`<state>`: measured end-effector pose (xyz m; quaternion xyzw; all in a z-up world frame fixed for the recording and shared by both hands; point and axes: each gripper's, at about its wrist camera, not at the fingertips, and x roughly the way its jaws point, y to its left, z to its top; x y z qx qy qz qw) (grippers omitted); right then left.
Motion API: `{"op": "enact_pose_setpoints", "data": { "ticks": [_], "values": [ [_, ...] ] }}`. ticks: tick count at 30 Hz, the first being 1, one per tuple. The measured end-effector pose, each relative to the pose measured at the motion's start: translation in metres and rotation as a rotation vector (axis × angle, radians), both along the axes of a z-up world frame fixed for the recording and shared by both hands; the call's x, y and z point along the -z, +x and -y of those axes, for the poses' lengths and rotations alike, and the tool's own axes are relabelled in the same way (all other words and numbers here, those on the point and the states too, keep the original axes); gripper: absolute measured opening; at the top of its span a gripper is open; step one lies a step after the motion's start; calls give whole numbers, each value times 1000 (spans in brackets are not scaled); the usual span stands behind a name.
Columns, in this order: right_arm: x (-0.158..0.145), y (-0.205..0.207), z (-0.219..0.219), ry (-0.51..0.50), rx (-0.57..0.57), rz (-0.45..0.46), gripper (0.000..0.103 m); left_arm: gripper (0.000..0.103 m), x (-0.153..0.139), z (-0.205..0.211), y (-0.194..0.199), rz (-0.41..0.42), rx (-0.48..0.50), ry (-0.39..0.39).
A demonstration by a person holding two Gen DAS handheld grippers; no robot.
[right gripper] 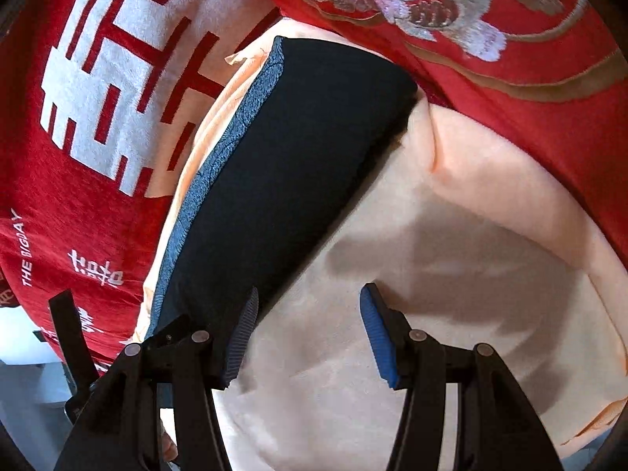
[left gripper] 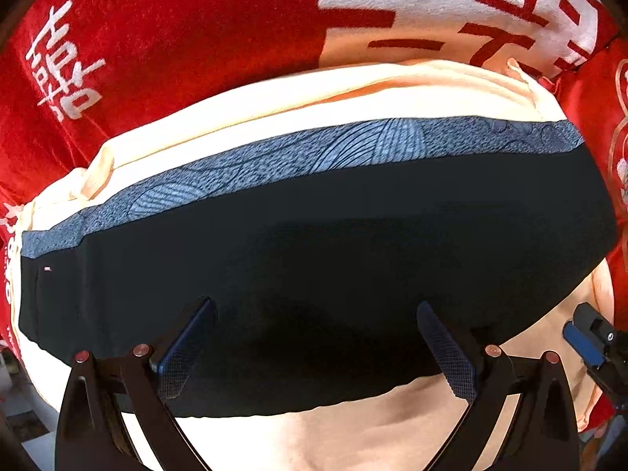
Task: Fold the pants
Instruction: 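Grasp the folded edge of the black trousers with both grippers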
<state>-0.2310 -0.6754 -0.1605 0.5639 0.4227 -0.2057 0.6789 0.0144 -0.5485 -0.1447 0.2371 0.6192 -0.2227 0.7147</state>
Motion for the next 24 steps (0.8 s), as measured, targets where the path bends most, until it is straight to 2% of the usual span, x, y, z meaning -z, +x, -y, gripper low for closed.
{"op": "enact_pose_setpoints", "data": {
  "ticks": [7, 10, 16, 21, 24],
  "values": [
    [1, 1, 4, -3, 11, 44, 58, 102, 19, 10, 2, -19, -1, 3],
    [5, 0, 8, 9, 37, 75, 58, 103, 26, 6, 2, -42, -32, -23],
    [13, 2, 19, 7, 93, 156, 58, 103, 27, 2, -3, -15, -14, -52],
    [16, 18, 31, -40, 136, 213, 58, 103, 28, 3, -10, -2, -6, -59],
    [13, 29, 36, -71, 161, 208, 60, 103, 29, 3, -15, -1, -7, -63]
  ]
}}
